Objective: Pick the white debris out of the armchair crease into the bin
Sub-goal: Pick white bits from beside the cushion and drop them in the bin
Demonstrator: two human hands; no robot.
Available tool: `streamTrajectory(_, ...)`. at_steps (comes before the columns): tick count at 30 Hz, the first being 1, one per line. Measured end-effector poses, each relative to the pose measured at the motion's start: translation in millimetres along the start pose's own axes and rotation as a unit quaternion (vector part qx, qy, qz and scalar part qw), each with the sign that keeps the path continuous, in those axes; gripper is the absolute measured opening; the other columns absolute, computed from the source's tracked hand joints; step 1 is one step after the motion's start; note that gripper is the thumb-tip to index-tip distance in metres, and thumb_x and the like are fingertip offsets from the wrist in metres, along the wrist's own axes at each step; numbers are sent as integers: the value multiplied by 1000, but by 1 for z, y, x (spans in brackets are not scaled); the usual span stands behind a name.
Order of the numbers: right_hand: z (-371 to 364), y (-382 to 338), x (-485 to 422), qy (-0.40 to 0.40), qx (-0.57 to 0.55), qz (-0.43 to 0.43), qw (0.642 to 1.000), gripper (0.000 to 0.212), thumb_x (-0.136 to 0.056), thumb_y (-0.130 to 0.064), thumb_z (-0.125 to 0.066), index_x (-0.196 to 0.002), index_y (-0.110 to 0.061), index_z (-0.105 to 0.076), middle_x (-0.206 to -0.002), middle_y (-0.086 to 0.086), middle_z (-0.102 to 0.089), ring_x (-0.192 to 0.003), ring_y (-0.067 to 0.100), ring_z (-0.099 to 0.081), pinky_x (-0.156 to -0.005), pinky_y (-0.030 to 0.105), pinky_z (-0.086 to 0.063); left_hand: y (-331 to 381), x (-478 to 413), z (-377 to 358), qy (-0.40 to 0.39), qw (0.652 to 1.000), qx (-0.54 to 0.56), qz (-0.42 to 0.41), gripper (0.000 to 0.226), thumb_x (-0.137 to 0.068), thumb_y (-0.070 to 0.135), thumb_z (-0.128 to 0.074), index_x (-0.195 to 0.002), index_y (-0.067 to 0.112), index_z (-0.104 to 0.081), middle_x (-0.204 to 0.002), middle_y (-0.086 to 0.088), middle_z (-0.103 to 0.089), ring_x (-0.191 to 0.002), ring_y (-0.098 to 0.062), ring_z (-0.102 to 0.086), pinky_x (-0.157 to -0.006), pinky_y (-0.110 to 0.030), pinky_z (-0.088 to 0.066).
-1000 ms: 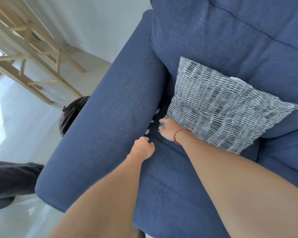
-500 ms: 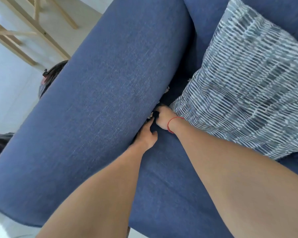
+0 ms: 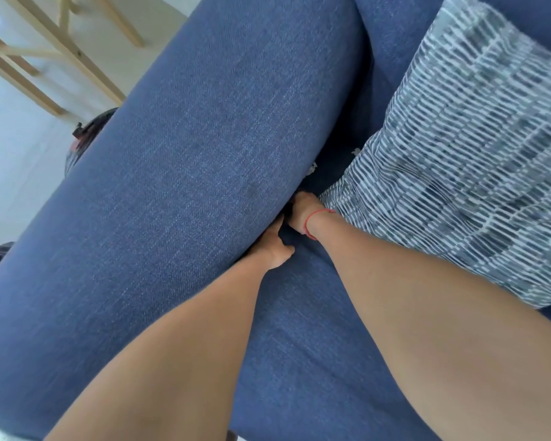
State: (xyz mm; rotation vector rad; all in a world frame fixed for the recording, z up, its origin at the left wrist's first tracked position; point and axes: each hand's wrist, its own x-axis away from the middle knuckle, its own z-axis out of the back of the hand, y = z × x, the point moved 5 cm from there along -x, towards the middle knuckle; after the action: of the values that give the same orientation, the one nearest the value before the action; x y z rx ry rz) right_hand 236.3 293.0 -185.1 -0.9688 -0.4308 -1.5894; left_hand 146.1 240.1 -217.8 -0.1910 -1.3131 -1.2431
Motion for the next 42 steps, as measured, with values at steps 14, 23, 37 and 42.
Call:
streamTrajectory(14, 62, 21, 87, 251, -215, -15, 944, 28, -91, -3, -50, -110, -8, -70, -116, 15, -69, -109, 35, -63, -95, 39, -52, 37, 90, 22, 208, 975, 7, -78, 20, -85, 13, -61, -102, 11, -72, -96, -9, -74, -91, -29, -69, -84, -37, -57)
streamTrajectory(23, 149, 7, 156, 307, -234, -10, 922, 16, -91, -20, -61, -92, -7, -70, -102, 15, -73, -98, 33, -67, -84, 35, -54, 147, 150, 116, 284, 950, 26, -130, 13, -84, 20, -58, -91, 10, -57, -77, 1, -59, -79, -24, -58, -72, -36, -51)
streamTrajectory(37, 179, -158, 147, 275, -236, 68, 930, 32, -89, -32, -57, -70, -10, -67, -75, 7, -73, -79, 28, -67, -76, 37, -58, 68, 165, 288, 329, 937, 48, -107, 15, -85, 15, -61, -80, 13, -74, -70, -4, -61, -67, -22, -52, -69, -26, -44)
streamTrajectory(42, 167, -227, 123, 256, -209, 101, 938, 19, -91, -14, -54, -93, -6, -71, -97, 11, -72, -96, 29, -65, -84, 39, -56, 18, 171, 343, 365, 927, 34, -78, 17, -83, 9, -56, -71, 21, -56, -70, -5, -49, -69, -19, -40, -67, -28, -37)
